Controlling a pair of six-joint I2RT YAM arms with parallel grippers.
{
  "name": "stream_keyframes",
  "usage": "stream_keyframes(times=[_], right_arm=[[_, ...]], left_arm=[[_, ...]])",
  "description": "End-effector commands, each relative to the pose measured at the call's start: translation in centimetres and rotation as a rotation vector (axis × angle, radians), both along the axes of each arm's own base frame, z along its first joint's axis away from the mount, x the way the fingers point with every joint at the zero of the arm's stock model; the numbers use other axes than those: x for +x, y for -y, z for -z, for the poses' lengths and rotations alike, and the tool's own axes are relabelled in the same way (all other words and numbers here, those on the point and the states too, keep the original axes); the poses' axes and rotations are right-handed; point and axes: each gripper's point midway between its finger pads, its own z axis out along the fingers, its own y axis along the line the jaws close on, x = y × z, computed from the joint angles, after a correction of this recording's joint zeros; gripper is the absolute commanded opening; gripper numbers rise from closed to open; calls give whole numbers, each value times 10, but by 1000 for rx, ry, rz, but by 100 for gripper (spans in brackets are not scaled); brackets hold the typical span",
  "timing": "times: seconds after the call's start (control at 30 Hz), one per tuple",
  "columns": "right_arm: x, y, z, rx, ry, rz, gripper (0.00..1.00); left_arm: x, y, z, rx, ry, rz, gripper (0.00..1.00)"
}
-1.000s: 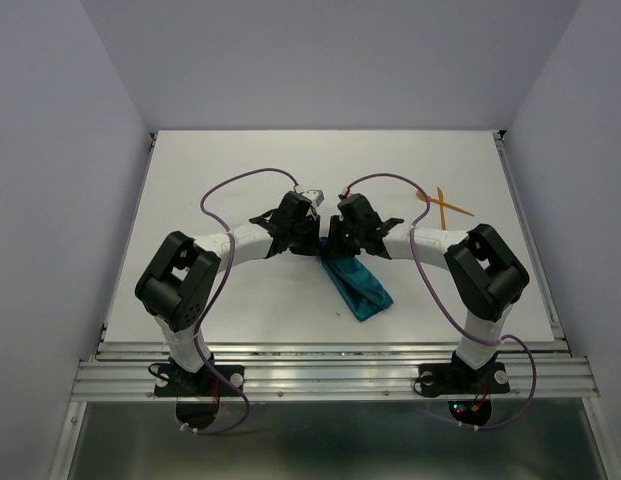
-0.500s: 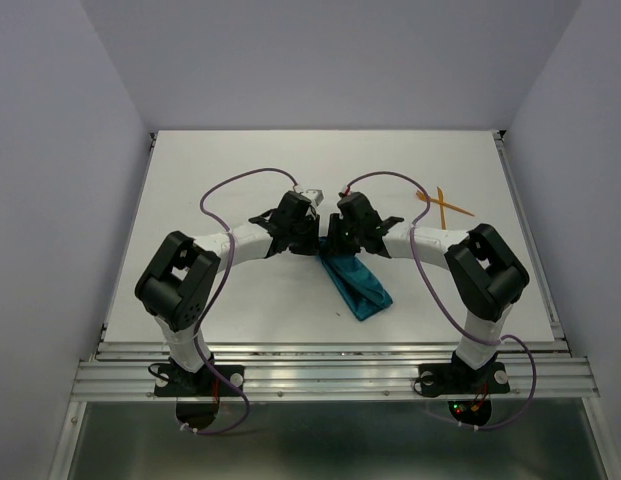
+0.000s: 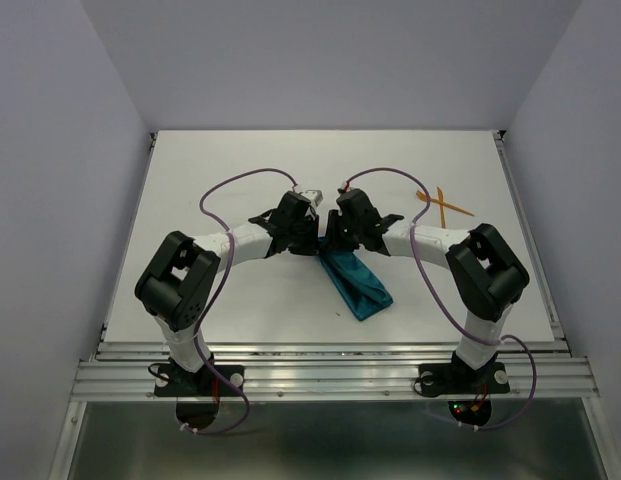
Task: Fold the napkin into a case and place the utensils inside
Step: Stuff the top corner of the smaller-rectangle-folded napkin into the folded napkin.
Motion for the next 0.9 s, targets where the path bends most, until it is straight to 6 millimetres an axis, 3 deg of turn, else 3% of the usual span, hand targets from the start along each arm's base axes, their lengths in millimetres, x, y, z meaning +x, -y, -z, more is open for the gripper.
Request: stream_keyframes(times=[0.0, 0.33, 0.6, 0.73, 0.87], right_arm=[[9, -12, -41, 63, 92, -16, 34], [10, -14, -33, 52, 79, -23, 33], [8, -15, -23, 41, 58, -38, 18], [7, -15, -19, 37, 48, -35, 2], [7, -13, -11, 28, 35, -19, 1]], left_arm=[[1, 4, -8, -24, 24, 17, 0], [1, 4, -9, -28, 25, 19, 0], [2, 5, -10, -31, 27, 20, 0], [2, 6, -11, -34, 26, 23, 0], [2, 7, -14, -44, 28, 25, 0]])
